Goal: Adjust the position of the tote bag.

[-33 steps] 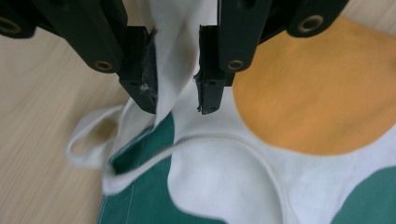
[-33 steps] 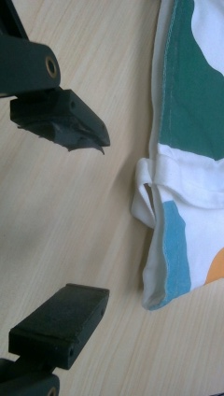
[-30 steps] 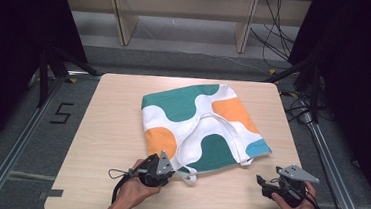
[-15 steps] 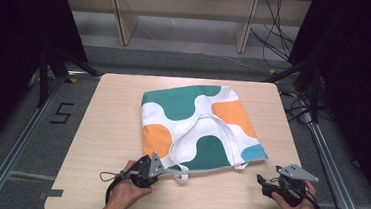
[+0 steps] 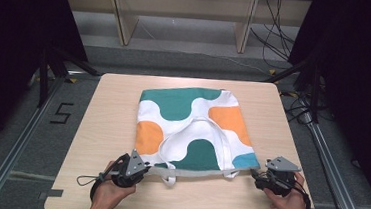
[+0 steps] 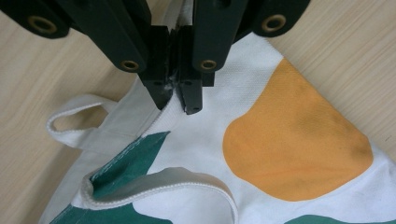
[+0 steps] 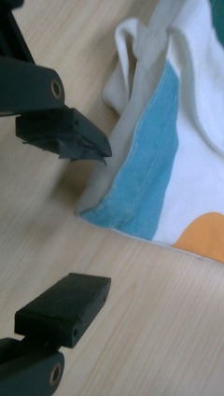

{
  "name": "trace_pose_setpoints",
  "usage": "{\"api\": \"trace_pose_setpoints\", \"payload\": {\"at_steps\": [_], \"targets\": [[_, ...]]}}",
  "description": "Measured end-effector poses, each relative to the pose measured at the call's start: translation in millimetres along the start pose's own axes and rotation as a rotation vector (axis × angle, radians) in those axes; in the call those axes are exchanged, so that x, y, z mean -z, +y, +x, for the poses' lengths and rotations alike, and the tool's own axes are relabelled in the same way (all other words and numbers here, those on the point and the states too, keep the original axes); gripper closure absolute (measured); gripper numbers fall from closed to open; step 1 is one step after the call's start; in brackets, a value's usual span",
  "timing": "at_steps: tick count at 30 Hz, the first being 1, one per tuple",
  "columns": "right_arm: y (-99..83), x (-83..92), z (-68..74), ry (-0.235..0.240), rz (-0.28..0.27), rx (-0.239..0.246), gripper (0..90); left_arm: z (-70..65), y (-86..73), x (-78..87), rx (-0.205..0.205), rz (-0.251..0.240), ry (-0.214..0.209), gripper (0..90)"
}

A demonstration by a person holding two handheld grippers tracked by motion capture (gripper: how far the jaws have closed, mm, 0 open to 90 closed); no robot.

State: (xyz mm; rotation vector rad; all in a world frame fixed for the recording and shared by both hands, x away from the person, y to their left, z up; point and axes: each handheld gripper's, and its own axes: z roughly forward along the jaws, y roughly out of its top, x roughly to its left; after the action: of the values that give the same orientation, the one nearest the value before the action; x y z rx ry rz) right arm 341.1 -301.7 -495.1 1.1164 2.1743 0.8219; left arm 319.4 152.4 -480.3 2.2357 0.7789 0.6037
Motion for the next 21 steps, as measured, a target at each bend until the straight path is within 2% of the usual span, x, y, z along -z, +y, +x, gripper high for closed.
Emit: {"api": "trace_pose_setpoints", "payload": {"at_steps": [1, 2, 3, 4, 5, 6, 7, 8, 9, 10, 11, 13, 14, 16, 17, 18, 19, 20, 21], "targets": [[0.5, -2.1, 0.3, 0.0, 0.001, 0.006, 33.1, -0.2, -1.3, 0.6, 0.021, -0.01, 0.004, 86.6], [1.4, -3.8, -0.3, 0.002, 0.008, 0.019, 34.2, 0.6, -2.2, 1.6, 0.018, -0.007, 0.007, 86.6], [2.6, -6.4, 0.5, 0.029, 0.005, 0.0, 35.9, 1.4, -2.8, 2.8, 0.015, -0.011, 0.012, 86.6], [3.9, -7.4, 0.1, 0.022, -0.004, 0.003, 35.8, 0.5, -3.3, 2.7, 0.043, -0.028, 0.004, 86.6], [5.3, -8.0, 0.2, 0.024, 0.0, 0.011, 37.3, 1.4, -3.3, 4.1, 0.03, -0.032, 0.014, 86.6], [7.8, -8.9, 2.2, 0.014, -0.015, 0.0, 39.2, 0.8, -3.2, 4.9, 0.041, -0.032, 0.007, 86.6], [9.6, -10.0, 2.3, 0.012, -0.02, 0.018, 40.2, 2.4, -2.5, 6.1, 0.014, -0.032, 0.013, 86.6], [12.8, -13.0, 3.5, 0.002, -0.029, 0.042, 40.7, 2.8, -2.7, 6.1, 0.012, -0.03, 0.011, 86.6], [14.7, -14.8, 4.8, 0.003, -0.023, 0.051, 40.8, 3.0, -3.5, 6.2, 0.026, -0.019, 0.007, 86.6], [16.9, -18.9, 7.2, 0.004, -0.02, 0.059, 41.1, 3.1, -4.4, 5.4, 0.031, -0.028, 0.014, 86.5], [18.9, -21.7, 7.5, 0.001, -0.014, 0.082, 41.5, 4.0, -4.7, 6.1, 0.023, -0.013, 0.011, 86.5], [23.6, -26.1, 9.7, -0.009, -0.016, 0.098, 44.3, 4.4, -6.4, 4.8, 0.035, -0.02, 0.011, 86.4], [26.3, -28.3, 10.3, -0.011, -0.021, 0.105, 47.8, 4.4, -6.8, 4.1, 0.036, -0.028, 0.012, 86.3], [28.7, -32.0, 11.1, -0.022, -0.018, 0.124, 56.4, 6.6, -7.2, 5.1, 0.003, -0.01, 0.009, 85.7], [29.0, -34.3, 11.3, -0.029, -0.003, 0.139, 60.0, 3.2, -8.5, 3.2, 0.048, -0.029, 0.011, 85.2], [29.5, -35.9, 10.2, -0.025, 0.023, 0.154, 67.1, 4.1, -8.3, 3.9, 0.017, -0.01, 0.019, 84.8], [29.9, -36.2, 10.1, -0.023, 0.028, 0.159, 70.6, 2.8, -8.6, 2.5, 0.01, -0.009, 0.038, 84.3], [30.8, -34.1, 10.0, -0.014, 0.012, 0.172, 76.4, 3.6, -9.5, 2.6, -0.006, 0.008, 0.034, 83.5], [31.8, -29.3, 11.3, -0.035, -0.02, 0.159, 79.6, 3.5, -11.2, 1.7, -0.002, 0.011, 0.045, 82.4]]}}
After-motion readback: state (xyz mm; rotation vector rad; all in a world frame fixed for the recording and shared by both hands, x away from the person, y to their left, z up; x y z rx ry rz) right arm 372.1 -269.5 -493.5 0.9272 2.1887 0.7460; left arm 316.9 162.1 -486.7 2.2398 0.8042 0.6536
